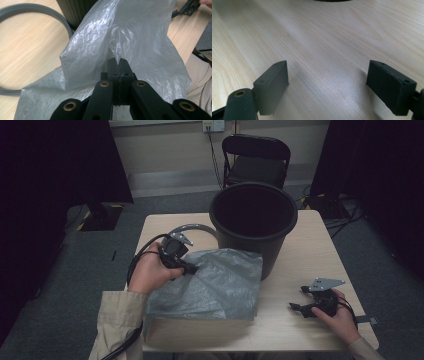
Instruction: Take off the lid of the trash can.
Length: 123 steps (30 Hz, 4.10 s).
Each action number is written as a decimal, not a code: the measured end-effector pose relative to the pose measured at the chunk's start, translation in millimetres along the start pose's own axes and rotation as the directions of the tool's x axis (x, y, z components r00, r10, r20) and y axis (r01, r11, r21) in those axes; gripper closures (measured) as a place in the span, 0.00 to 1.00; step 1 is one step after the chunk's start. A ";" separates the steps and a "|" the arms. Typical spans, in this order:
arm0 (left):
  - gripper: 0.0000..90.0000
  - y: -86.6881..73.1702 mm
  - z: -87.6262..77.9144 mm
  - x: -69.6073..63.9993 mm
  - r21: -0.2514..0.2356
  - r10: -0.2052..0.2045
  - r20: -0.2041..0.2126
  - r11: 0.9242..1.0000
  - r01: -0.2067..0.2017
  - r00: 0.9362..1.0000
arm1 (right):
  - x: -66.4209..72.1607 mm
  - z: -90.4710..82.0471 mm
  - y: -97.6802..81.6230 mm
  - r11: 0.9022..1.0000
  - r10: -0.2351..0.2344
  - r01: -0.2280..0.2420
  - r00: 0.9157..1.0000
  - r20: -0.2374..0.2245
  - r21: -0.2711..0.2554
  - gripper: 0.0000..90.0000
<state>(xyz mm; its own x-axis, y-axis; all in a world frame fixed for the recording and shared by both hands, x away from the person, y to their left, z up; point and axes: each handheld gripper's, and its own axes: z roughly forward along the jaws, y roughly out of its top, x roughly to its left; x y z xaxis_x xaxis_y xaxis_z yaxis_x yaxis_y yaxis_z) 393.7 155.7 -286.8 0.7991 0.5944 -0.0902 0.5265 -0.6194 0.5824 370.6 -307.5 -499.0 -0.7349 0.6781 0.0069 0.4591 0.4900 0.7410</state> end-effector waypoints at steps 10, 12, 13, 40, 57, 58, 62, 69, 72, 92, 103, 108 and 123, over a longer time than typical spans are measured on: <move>1.00 9.8 -33.6 2.0 -0.031 -0.018 -0.017 0.999 0.017 1.000 | 0.0 0.0 0.1 1.000 0.000 0.000 1.000 0.000 0.001 0.18; 1.00 12.7 -39.5 1.7 -0.039 -0.008 -0.021 0.999 0.008 1.000 | 0.0 0.0 0.1 1.000 0.002 -0.002 1.000 0.000 0.001 0.19; 1.00 14.2 -42.1 1.4 -0.039 -0.007 -0.023 0.999 0.006 1.000 | 0.0 0.0 0.1 1.000 0.002 -0.002 1.000 0.000 0.001 0.18; 1.00 6.8 -65.3 -9.5 -0.057 0.003 -0.024 0.998 -0.004 1.000 | 0.1 0.3 0.2 1.000 0.000 0.000 1.000 0.002 0.001 0.18; 1.00 39.0 -109.4 -6.2 -0.121 -0.008 -0.062 0.993 0.000 0.998 | 0.2 0.4 0.3 1.000 0.000 0.000 1.000 0.004 0.001 0.18; 1.00 42.8 -109.3 -4.5 -0.125 -0.011 -0.065 0.992 0.003 0.998 | 0.2 0.4 0.3 1.000 0.000 0.000 1.000 0.004 0.002 0.18; 1.00 58.2 -104.6 1.7 -0.135 -0.034 -0.067 0.991 0.025 0.997 | 0.1 0.3 0.3 1.000 0.000 0.000 1.000 0.002 0.001 0.18; 1.00 79.7 -89.9 12.5 -0.123 -0.076 -0.077 0.990 0.066 0.994 | 0.2 0.4 0.3 1.000 -0.001 0.001 1.000 0.002 0.002 0.18; 1.00 85.0 -89.8 17.8 -0.118 -0.091 -0.083 0.990 0.081 0.992 | 0.0 0.2 0.2 1.000 0.000 0.000 1.000 0.000 0.002 0.18; 1.00 81.0 -120.5 19.5 -0.164 -0.103 -0.096 0.983 0.087 0.990 | -0.5 0.1 0.1 1.000 -0.004 0.004 1.000 -0.003 0.003 0.18; 1.00 76.7 -120.6 18.1 -0.169 -0.103 -0.073 0.982 0.089 0.992 | 0.0 0.2 0.3 1.000 -0.003 0.003 1.000 0.000 0.003 0.18; 1.00 76.1 -111.0 21.7 -0.156 -0.110 -0.070 0.983 0.098 0.991 | 0.7 0.0 2.1 1.000 0.000 0.000 1.000 0.001 0.020 0.17; 1.00 80.2 -99.0 22.8 -0.139 -0.103 -0.063 0.986 0.093 0.993 | 23.8 -17.0 73.8 0.988 -0.133 0.143 0.977 -0.164 0.050 0.16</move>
<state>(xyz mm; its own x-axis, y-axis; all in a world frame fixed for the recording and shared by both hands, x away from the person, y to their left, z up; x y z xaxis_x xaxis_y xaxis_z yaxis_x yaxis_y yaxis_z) 425.3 170.4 -162.1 0.7208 0.6862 -0.0980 0.5528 -0.4838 0.6785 378.5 -264.5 -432.7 -0.8612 0.5079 0.0177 0.3733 0.6087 0.7001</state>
